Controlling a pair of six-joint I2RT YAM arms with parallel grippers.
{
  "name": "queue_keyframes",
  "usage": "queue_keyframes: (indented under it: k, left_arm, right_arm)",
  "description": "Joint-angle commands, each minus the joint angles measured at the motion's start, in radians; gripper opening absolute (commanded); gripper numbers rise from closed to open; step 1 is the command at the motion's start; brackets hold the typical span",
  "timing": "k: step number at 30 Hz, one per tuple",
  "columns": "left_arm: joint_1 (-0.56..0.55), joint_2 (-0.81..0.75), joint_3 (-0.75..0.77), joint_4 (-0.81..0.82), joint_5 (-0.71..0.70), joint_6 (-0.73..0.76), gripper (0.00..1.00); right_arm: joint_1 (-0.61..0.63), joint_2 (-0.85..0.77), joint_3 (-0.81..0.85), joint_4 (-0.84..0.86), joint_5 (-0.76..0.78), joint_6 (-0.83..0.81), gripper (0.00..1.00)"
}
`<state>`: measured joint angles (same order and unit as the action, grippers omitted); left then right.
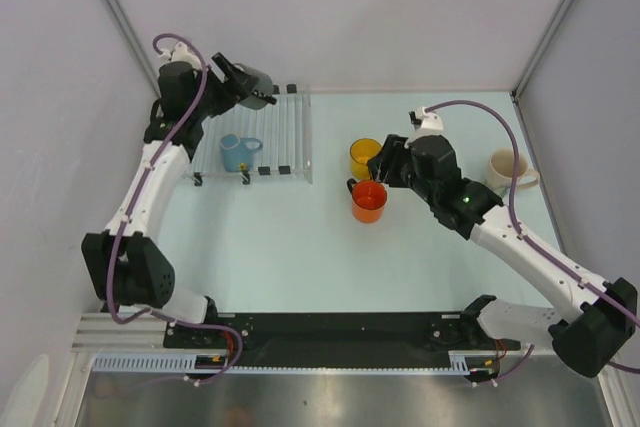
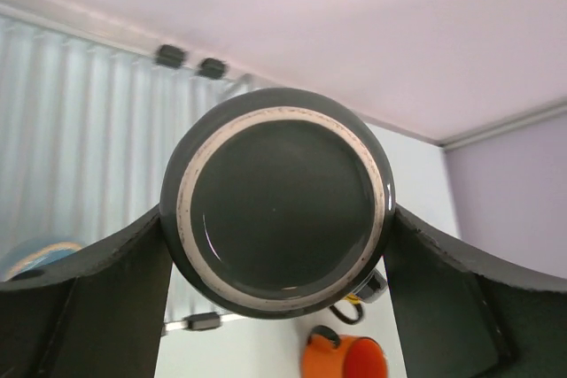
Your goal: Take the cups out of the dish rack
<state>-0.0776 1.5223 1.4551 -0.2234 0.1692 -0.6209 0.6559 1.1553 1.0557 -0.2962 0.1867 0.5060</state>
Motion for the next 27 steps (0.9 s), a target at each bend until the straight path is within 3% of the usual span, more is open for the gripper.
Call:
queue_keyframes:
  k: [1,4,8,14,17,20,23,27]
  left_arm:
    - [0.007,-0.114,-0.131,0.264,0.232,-0.103,0.00]
    - [0.007,-0.171,-0.260,0.412,0.358,-0.195,0.00]
    - [0.007,-0.244,-0.442,0.692,0.509,-0.377,0.00]
    - [0.001,-0.294,-0.714,1.220,0.657,-0.669,0.01]
    - [-0.005,-0.275,-0.840,1.584,0.691,-0.833,0.00]
    - [-0.048,-0.251,-0.952,1.752,0.710,-0.937,0.00]
    - [-0.092,-0.287,-0.990,1.713,0.716,-0.909,0.00]
    - [-0.149,-0.373,-1.019,1.508,0.711,-0.745,0.00]
  right_arm:
    - [-0.007,-0.074,-0.058,0.126,0.048,0.052,0.54]
    - [-0.038,-0.103,-0.123,0.221,-0.060,0.075,0.55]
    - [-0.093,-0.121,-0.161,0.322,-0.339,0.141,0.64]
    - [-0.217,-0.181,-0.365,0.831,-0.636,0.403,0.66]
    - [-0.251,-0.145,-0.443,1.063,-0.723,0.570,0.66]
    - [-0.249,-0.059,-0.508,1.387,-0.773,0.733,0.65]
    - [-0.224,-0.008,-0.491,1.427,-0.796,0.769,0.65]
    - [-0.151,-0.005,-0.430,1.292,-0.780,0.662,0.65]
